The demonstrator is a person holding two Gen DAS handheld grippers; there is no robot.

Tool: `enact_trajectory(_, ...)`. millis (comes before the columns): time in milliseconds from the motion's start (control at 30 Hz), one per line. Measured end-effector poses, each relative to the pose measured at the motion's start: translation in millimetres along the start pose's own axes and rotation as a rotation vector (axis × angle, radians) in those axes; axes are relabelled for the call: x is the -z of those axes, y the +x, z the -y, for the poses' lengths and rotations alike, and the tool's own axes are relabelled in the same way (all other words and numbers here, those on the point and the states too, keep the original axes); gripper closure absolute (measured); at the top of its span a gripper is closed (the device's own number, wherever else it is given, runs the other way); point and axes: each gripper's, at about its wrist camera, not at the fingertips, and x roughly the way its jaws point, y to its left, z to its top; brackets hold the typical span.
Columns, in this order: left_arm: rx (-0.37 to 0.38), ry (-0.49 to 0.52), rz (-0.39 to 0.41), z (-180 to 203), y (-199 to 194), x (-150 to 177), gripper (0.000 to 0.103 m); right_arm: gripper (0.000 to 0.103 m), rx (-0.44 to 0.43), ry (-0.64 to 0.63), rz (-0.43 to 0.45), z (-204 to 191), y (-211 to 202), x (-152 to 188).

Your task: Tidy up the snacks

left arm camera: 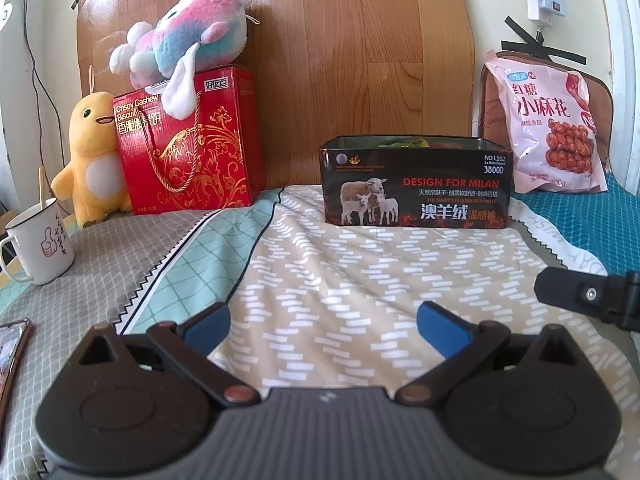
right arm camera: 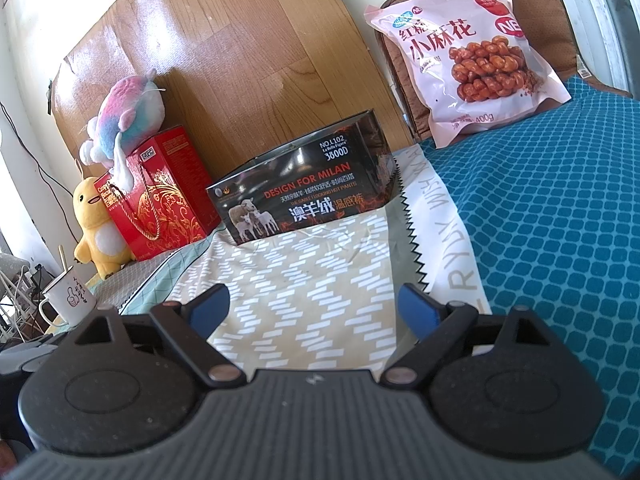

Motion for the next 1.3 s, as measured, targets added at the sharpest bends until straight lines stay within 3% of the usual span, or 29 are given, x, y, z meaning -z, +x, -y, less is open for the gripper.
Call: enact_trajectory(1300,0.019,0.017,0.012,1.2,-1.6,-0.1,0.000,0.009,0.002,0.001,-0.001,0.2,0.7,0.1)
